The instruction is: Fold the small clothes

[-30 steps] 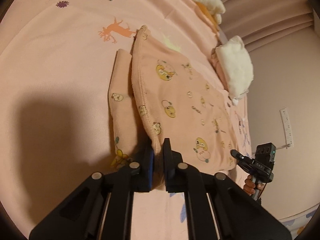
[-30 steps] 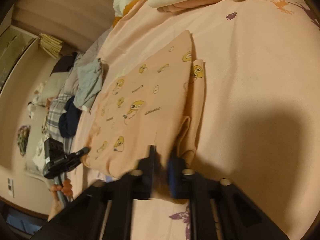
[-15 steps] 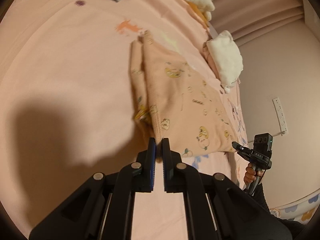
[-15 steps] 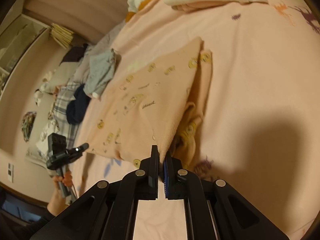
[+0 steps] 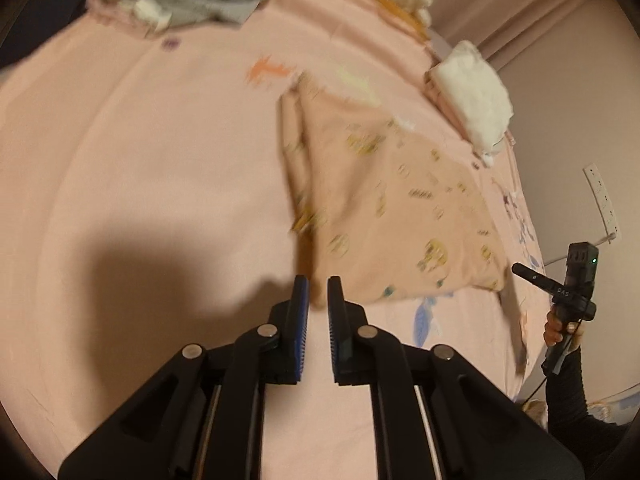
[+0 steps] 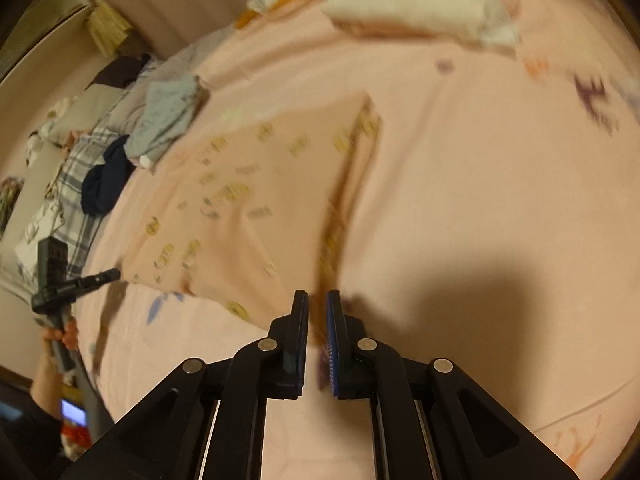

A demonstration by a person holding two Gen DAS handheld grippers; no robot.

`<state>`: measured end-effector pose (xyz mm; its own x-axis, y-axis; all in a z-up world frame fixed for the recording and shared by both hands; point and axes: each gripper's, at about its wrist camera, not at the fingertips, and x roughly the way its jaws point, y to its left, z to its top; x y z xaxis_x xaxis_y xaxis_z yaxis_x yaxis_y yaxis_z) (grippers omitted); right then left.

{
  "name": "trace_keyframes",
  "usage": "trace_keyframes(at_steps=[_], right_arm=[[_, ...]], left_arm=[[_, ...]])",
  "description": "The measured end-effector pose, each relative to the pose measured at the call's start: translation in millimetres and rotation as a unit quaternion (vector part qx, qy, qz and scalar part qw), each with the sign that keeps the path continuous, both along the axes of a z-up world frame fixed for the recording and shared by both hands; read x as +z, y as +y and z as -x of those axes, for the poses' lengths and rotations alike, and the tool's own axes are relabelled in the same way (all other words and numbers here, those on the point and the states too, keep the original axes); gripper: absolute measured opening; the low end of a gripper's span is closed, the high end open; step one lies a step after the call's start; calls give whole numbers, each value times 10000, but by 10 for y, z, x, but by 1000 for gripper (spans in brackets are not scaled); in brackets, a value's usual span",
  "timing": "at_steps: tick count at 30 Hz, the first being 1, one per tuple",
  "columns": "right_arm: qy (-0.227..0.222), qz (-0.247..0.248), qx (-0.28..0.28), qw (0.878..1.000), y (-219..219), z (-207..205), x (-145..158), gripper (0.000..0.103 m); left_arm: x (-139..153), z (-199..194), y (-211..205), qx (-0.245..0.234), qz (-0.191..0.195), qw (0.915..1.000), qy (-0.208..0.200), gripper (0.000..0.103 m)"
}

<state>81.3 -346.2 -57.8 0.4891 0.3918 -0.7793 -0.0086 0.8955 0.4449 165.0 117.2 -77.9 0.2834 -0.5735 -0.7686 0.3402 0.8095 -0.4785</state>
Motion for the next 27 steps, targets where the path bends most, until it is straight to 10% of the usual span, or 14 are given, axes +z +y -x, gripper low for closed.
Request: trace_keyframes(at_steps=[12, 18, 27], right_arm=[[-297, 847, 1172, 9891, 1166, -732, -54, 7], [6, 1383, 1826, 9734, 1414, -241, -431, 7], [-92, 763, 1528, 9853, 1173, -119, -201, 7]], left_arm=[[-141, -149, -1329, -891, -897, 9896, -688, 14], [-394, 47, -1209, -1216, -1246, 9828, -618, 14], [-117, 174, -999, -813, -1147, 9848, -1022, 15]])
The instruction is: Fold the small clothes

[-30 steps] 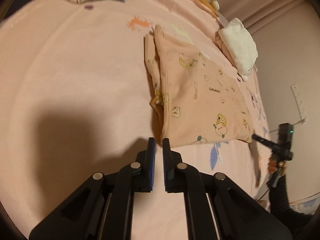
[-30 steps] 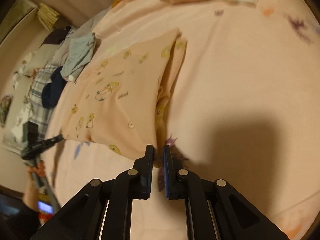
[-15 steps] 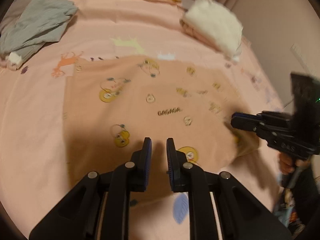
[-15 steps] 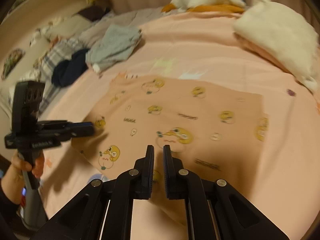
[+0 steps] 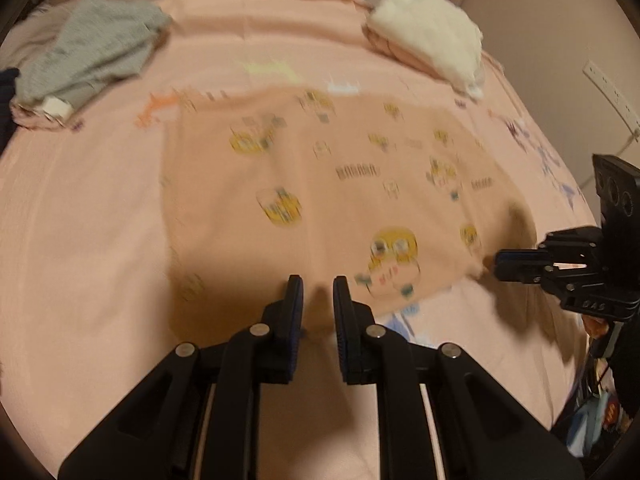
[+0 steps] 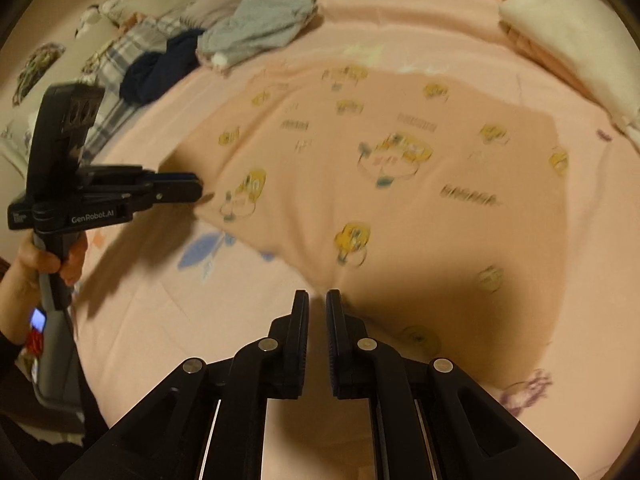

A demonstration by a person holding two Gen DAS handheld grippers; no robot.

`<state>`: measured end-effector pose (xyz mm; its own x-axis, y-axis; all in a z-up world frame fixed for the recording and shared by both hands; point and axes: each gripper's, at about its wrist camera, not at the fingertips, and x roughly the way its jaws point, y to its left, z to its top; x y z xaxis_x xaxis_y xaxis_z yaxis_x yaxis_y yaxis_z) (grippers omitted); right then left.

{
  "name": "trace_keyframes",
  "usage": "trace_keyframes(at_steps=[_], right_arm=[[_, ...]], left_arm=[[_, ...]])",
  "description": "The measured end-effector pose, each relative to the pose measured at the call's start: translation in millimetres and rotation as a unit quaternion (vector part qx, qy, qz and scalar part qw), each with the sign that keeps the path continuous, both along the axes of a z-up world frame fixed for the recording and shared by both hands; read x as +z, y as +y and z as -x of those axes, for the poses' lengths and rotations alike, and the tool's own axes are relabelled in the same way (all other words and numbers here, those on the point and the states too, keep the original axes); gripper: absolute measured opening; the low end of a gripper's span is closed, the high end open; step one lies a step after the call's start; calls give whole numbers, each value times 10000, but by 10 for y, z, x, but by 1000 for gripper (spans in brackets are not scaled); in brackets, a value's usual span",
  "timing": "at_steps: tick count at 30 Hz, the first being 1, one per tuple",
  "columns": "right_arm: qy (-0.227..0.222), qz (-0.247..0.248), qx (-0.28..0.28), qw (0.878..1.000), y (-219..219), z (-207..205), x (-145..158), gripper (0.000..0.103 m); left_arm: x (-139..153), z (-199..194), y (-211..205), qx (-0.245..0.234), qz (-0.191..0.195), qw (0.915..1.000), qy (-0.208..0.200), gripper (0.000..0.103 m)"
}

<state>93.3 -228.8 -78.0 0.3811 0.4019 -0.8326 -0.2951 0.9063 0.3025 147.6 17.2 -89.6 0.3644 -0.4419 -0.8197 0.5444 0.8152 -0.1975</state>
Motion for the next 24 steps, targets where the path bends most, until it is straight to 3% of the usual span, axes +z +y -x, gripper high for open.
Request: trace_keyframes(at_steps=[3, 5, 6, 13, 24], right_arm=[[-281, -106, -451, 9985, -169, -116, 123, 9], [-405, -18, -800, 9960, -264, -222, 121, 19], [-415, 61, -993, 9942, -322, -283, 94, 24], [-23, 78, -1658, 9861, -636, -368, -175, 24], [-132, -181, -1973, 9801, -818, -188, -20, 24]], left_arm=[[77, -133, 35, 440, 15, 9986, -291, 31], [59, -245, 50, 744, -5, 9965, -385, 35], [35, -283, 55, 842, -29, 9958, -369, 35], [-113, -344, 91, 936, -296, 9948, -272, 35], [-141, -216, 138, 792, -531, 9947, -378, 35]])
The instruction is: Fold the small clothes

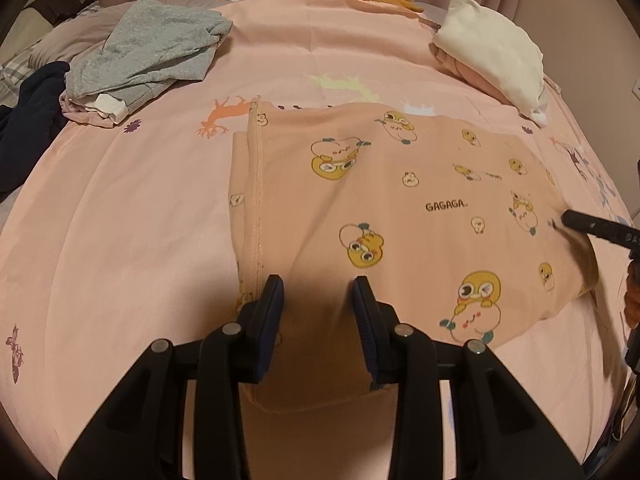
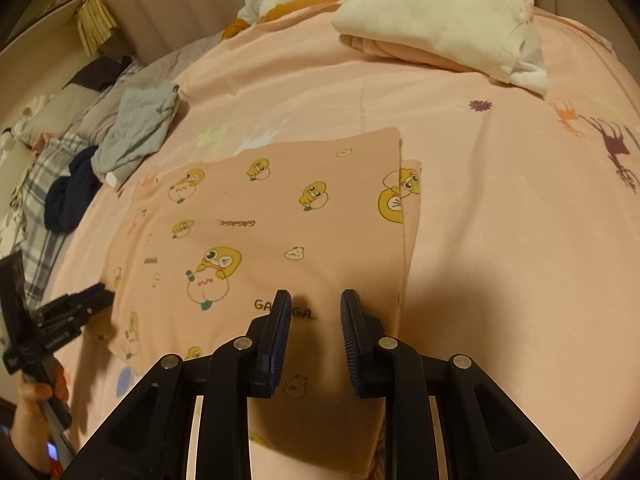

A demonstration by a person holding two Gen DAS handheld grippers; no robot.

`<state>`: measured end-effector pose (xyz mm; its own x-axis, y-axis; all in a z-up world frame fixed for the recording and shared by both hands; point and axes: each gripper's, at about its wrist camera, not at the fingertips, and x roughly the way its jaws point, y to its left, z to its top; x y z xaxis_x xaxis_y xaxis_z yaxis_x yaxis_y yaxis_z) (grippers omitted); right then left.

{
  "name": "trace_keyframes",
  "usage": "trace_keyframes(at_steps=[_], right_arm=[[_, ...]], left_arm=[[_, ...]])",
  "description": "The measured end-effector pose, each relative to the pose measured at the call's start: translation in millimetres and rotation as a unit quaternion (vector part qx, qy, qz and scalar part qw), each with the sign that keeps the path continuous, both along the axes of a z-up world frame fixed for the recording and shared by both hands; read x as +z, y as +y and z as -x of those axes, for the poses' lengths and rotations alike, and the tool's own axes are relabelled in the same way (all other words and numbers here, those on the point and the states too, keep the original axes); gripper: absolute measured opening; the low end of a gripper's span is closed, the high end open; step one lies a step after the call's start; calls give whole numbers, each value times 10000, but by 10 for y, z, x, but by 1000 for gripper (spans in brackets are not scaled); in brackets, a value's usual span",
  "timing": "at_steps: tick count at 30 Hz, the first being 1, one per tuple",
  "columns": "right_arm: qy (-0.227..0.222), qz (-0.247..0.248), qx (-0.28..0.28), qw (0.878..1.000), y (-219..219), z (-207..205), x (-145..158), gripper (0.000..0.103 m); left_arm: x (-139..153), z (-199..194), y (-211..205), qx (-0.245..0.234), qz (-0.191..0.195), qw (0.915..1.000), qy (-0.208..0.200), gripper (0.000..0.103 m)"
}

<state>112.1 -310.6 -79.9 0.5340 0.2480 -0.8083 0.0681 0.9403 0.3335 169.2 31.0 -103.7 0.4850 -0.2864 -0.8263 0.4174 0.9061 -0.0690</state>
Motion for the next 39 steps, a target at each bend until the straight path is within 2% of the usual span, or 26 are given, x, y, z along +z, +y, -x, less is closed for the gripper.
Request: trace_keyframes(at_steps=[6, 14, 22, 24, 25, 31, 35, 39], right_arm=[[110, 188, 185, 9996, 22, 164, -85, 24], [211, 207, 168, 9994, 9, 234, -113, 24], [286, 200, 133, 9993, -20, 367, -83, 24], [292, 237, 92, 9993, -49, 420, -60, 27], [285, 291, 62, 9992, -66, 448, -40, 30], [86, 211, -21, 9997, -145, 567, 102, 35], [-61, -101, 137, 9998, -49, 521, 155, 36], [-138, -271, 413, 9987, 152, 399, 169, 36]], left_arm=[[-15, 82, 6, -33, -121, 9999, -17, 35], [-42, 178, 80, 26, -193, 9998, 84, 35], [8, 242, 308, 312, 225, 9986, 359, 37], [34, 257, 377, 535, 184, 9978, 352, 61], [53, 269, 425, 625, 235, 9972, 327, 63], [66, 202, 739, 929, 1150, 9857, 809, 64], [-1, 96, 759, 870, 2039, 9657, 1352, 64], [-74, -70, 654, 851, 2430, 9534, 1570, 65]])
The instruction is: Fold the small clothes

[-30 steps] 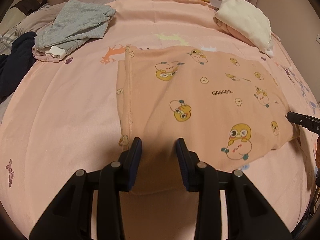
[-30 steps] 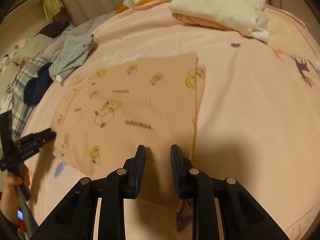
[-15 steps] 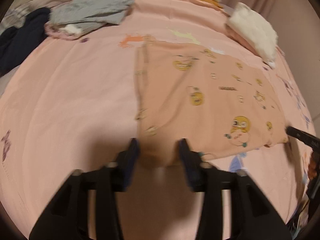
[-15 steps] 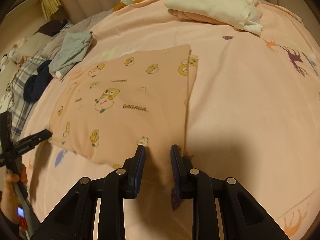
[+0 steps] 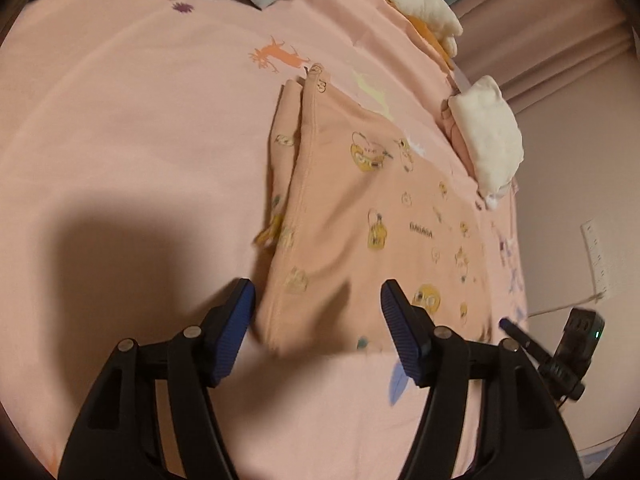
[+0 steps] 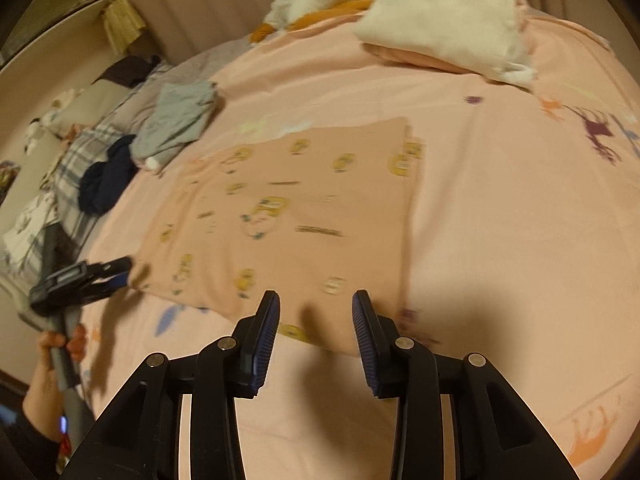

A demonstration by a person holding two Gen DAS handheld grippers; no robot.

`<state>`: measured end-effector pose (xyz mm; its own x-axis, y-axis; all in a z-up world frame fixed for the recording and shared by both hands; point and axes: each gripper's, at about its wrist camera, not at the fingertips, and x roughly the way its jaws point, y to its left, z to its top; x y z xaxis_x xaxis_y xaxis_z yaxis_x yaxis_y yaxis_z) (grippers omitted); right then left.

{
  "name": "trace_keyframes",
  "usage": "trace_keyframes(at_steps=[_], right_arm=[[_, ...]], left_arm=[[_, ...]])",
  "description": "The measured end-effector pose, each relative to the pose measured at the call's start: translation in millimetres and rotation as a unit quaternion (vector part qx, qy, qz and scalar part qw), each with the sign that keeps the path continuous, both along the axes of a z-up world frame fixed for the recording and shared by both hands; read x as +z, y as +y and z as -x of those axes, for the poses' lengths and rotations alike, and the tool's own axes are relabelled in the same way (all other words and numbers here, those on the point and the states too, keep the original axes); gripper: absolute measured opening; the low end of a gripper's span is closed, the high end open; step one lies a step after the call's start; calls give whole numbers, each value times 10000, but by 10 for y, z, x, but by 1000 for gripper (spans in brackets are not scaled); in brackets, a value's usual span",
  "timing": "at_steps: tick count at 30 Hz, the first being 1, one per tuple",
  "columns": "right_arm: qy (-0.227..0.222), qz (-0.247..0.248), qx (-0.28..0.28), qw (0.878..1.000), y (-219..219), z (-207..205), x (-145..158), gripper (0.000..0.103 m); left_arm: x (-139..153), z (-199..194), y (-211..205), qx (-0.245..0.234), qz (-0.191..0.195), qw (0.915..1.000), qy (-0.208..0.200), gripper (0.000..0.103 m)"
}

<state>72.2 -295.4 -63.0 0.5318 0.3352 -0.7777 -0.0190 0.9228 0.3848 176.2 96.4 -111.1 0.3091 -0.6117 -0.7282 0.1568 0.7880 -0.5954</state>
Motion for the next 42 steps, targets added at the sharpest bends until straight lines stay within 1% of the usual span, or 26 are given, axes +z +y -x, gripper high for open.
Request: trace_keyframes(at_steps=[2, 3, 5, 12, 13, 14, 15, 16, 17, 18, 20, 21, 22, 24, 26, 27, 28, 29, 32, 34, 37, 39, 40, 42], right_arm=[[-28, -81, 98, 9999, 98, -39, -2, 36], [-38, -126, 160, 9998, 144, -73, -9, 36], [-56, -169, 251, 9995, 223, -118, -22, 36], [-100, -172, 491, 9986, 454, -414, -97, 36], [-134, -141, 539, 9984, 504, -493, -100, 36], [-162, -122, 570, 9982, 537, -555, -101, 36], [-187, -102, 594, 9980, 578, -626, -102, 36], [-214, -76, 621, 9978, 638, -732, -102, 36], [-223, -66, 631, 9977, 673, -802, -108, 36], [-229, -51, 637, 9977, 711, -874, -113, 36], [-251, -7, 656, 9975, 806, -1041, -121, 36], [-249, 15, 636, 9977, 839, -1120, -132, 35], [-216, 30, 610, 9979, 875, -1202, -148, 29], [-129, 90, 523, 9985, 938, -1360, -197, 22], [140, 177, 444, 9988, 995, -1507, -305, 18], [411, 225, 441, 9979, 1027, -1571, -401, 16], [554, 270, 455, 9971, 1046, -1597, -454, 15], [557, 329, 478, 9968, 1054, -1591, -462, 15], [472, 442, 531, 9965, 1048, -1461, -320, 15], [253, 421, 626, 9968, 1027, -1281, -178, 15], [125, 379, 842, 9956, 1027, -1001, -69, 15], [161, 405, 933, 9947, 1029, -904, -95, 15], [251, 455, 975, 9939, 1031, -906, -137, 15], [520, 652, 1001, 9915, 1080, -915, -315, 15]], left_arm=[[-32, -117, -35, 34, 271, 9996, 100, 67], [-42, -165, -43, 67, 350, 9993, 134, 70], [-44, -267, -78, 94, 508, 9985, 152, 71], [-24, -610, -262, 56, 586, 9981, 155, 71], [-8, -651, -310, 41, 536, 9985, 142, 70], [-10, -678, -320, 24, 487, 9987, 119, 63], [-8, -711, -357, 13, 359, 9993, 104, 52], [-13, -731, -382, 19, 221, 9997, 108, 45], [-27, -766, -413, 34, 50, 9999, 117, 32], [-35, -770, -416, 42, -37, 9999, 112, 21], [-39, -769, -385, 42, -192, 9998, 53, 16], [-37, -766, -375, 28, -224, 9997, 29, 14], [-25, -752, -373, 12, -291, 9996, -12, 14], [-13, -740, -391, -38, -454, 9989, -89, 14], [30, -727, -450, -105, -666, 9975, -195, 13], [53, -714, -471, -163, -773, 9965, -273, 13], [66, -701, -489, -205, -845, 9957, -325, 13], [83, -694, -520, -256, -959, 9943, -394, 13], [94, -693, -550, -330, -1155, 9916, -487, 13], [96, -707, -561, -341, -1209, 9907, -514, 13], [101, -715, -565, -334, -1239, 9903, -529, 13], [115, -715, -601, -333, -1287, 9896, -544, 13], [121, -712, -609, -331, -1313, 9893, -548, 13], [141, -704, -626, -314, -1341, 9890, -547, 13]])
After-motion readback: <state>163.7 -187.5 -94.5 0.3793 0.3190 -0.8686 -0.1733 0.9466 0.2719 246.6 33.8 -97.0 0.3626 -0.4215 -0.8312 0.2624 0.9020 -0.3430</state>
